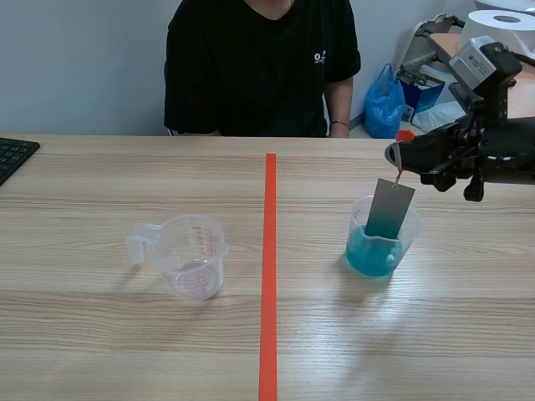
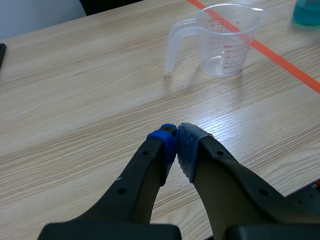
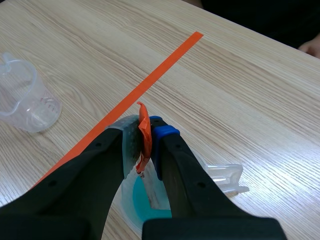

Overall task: Do the redox reaction experiment.
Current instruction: 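Hold the plate still in the solution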

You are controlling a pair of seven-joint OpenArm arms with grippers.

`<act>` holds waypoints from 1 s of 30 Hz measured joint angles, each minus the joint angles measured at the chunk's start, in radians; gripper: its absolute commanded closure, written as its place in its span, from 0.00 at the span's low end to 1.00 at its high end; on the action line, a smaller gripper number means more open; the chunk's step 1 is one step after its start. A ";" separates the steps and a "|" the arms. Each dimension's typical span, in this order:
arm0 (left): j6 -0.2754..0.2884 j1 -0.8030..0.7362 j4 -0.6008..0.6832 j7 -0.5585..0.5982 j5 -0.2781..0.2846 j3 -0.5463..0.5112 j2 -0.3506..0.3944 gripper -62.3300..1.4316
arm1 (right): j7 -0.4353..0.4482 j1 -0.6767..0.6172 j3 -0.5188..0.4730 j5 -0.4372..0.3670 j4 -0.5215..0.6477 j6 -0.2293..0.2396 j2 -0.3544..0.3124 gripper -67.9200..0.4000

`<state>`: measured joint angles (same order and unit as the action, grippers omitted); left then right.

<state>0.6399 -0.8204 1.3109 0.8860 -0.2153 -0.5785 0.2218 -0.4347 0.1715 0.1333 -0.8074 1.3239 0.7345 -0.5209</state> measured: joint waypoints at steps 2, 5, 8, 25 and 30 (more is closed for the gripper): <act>0.000 0.000 0.000 0.000 0.000 0.000 0.000 0.91 | 0.000 0.000 0.000 0.000 0.000 0.000 0.000 0.97; 0.000 0.000 0.000 0.000 0.000 0.000 0.000 0.91 | -0.003 0.000 0.000 0.000 0.000 0.000 0.000 0.97; 0.000 0.000 0.000 0.000 0.000 0.000 0.000 0.91 | -0.015 0.000 0.000 0.000 0.002 0.000 0.000 0.97; 0.000 0.000 0.000 -0.006 0.000 0.000 0.000 0.91 | -0.282 -0.003 -0.126 -0.181 0.171 0.003 0.000 0.97; 0.000 0.000 0.000 -0.007 0.000 0.000 0.000 0.91 | -0.364 -0.003 -0.160 -0.269 0.224 0.003 0.000 0.97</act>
<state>0.6399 -0.8204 1.3109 0.8791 -0.2153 -0.5785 0.2218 -0.7986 0.1680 -0.0265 -1.0763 1.5475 0.7380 -0.5209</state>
